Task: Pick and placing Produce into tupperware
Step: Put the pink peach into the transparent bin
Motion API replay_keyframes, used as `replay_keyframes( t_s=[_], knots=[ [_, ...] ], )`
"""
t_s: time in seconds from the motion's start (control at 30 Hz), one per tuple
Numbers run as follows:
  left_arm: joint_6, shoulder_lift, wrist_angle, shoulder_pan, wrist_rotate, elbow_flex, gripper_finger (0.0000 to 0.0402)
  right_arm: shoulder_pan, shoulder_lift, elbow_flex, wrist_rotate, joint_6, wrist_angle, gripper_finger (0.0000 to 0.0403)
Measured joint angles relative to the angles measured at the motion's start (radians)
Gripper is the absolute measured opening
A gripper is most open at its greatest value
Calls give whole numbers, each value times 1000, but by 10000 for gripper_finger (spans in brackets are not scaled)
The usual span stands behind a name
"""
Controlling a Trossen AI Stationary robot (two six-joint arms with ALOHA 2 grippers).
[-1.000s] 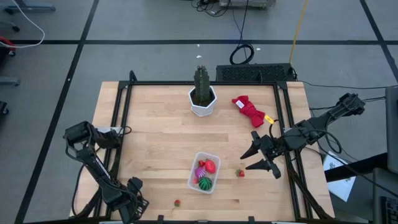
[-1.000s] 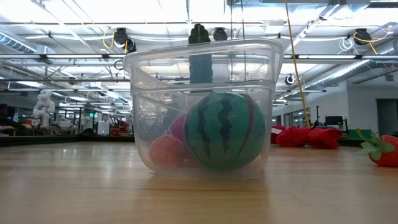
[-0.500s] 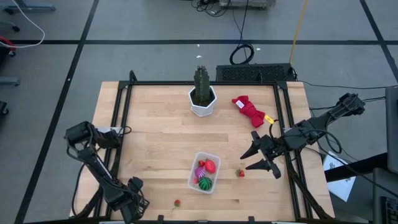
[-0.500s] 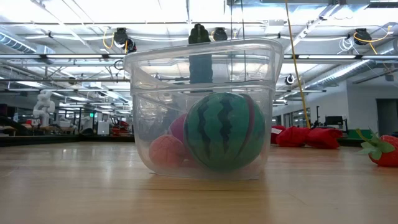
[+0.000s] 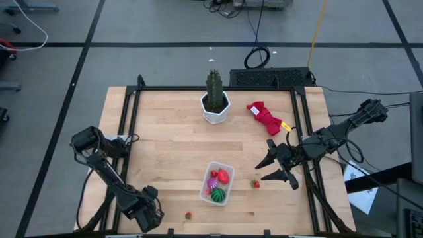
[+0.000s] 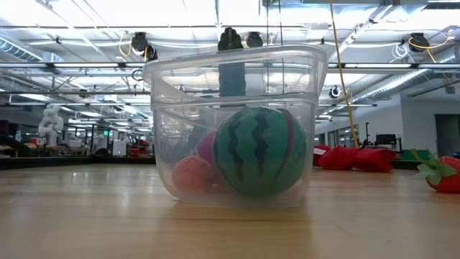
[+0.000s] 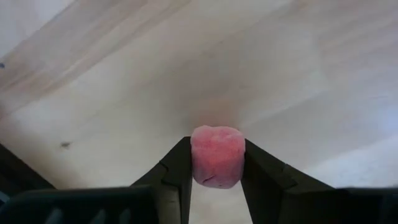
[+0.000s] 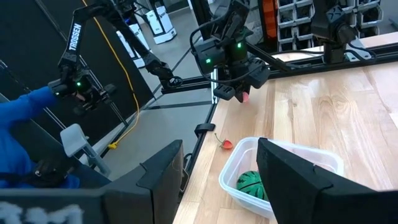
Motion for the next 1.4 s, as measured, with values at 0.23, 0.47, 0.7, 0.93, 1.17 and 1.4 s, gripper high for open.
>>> replay_keyframes(
  t_s=[0.23,0.47,0.7,0.93,1.17,1.4],
  knots=[
    [102,-99,-4,86,-44,1,104,0,0,0,0,0,0,196],
    [271,-167,-3,220,-83,7,104,0,0,0,0,-24,0,196],
    [511,-165,-13,356,-105,113,104,-1,0,0,0,-27,-3,196],
    [703,-151,-102,452,-191,303,103,-1,-1,0,0,-45,-4,196],
    [885,-52,-136,514,-243,506,103,-2,-71,0,11,-163,-10,196],
    [1074,184,-242,582,-206,790,103,-6,-198,0,80,-230,-4,196]
  ],
)
